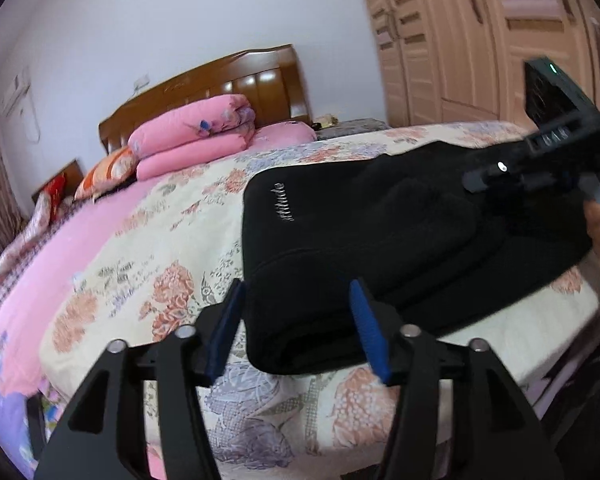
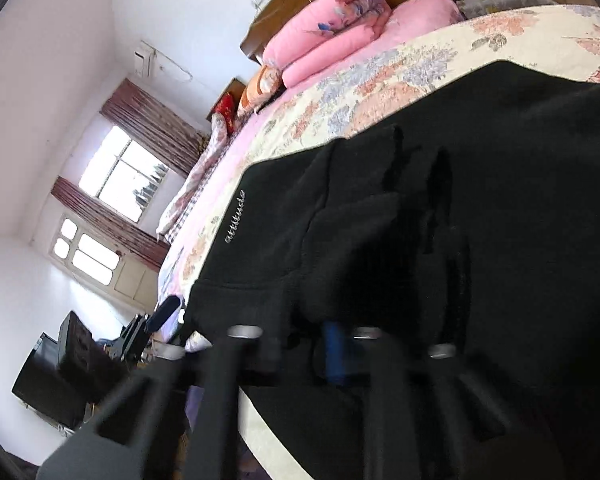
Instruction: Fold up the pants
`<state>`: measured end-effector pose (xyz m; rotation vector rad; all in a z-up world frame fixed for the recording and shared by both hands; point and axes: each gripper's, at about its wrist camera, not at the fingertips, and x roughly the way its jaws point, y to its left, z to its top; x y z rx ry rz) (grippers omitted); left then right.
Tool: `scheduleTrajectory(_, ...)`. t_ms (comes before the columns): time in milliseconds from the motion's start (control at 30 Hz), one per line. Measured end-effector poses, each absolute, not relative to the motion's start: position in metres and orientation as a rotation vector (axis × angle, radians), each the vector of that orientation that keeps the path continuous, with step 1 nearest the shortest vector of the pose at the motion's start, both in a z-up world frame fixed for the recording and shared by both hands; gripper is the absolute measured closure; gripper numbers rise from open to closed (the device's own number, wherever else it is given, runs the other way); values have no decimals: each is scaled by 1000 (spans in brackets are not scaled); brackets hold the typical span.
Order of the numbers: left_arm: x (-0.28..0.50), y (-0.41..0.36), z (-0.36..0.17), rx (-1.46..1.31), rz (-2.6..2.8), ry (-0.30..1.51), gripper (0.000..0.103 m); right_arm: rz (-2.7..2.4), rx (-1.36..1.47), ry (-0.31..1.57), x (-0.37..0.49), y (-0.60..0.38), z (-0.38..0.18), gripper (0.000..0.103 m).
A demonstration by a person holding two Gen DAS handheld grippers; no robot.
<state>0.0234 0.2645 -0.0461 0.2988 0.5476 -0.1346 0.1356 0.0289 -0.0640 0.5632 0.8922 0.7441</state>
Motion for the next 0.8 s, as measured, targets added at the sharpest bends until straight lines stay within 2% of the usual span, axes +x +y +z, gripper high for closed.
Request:
scheduleTrajectory(300, 37, 255, -52, 383, -117, 591, 39, 826, 593, 748, 124, 31, -13, 93)
scheduleTrajectory(333, 39, 258, -51, 376, -109, 590, 41, 832, 593, 738, 123, 32, -9, 93)
scheduleTrajectory(367, 40, 261, -49, 365, -102, 587, 54, 837, 587, 728, 119, 31, -6, 93)
scheduleTrajectory(400, 39, 265, -46, 340, -120, 591, 78, 837, 577, 724, 117, 31, -4, 93)
scheduleTrajectory(467, 34, 269, -43, 331, -131, 583, 91, 816, 554, 730, 110, 25, -9, 93)
scheduleTrajectory(500, 31, 269, -43, 344, -138, 575, 94, 803, 553, 749, 108, 22, -17, 93)
scheduleTrajectory(667, 23, 258, -57, 448, -141, 585, 94, 720, 553, 892, 112, 16, -70, 93)
scheduleTrajectory(800, 23, 254, -58, 482, -130, 588, 93, 711, 517, 856, 108, 18, -60, 93)
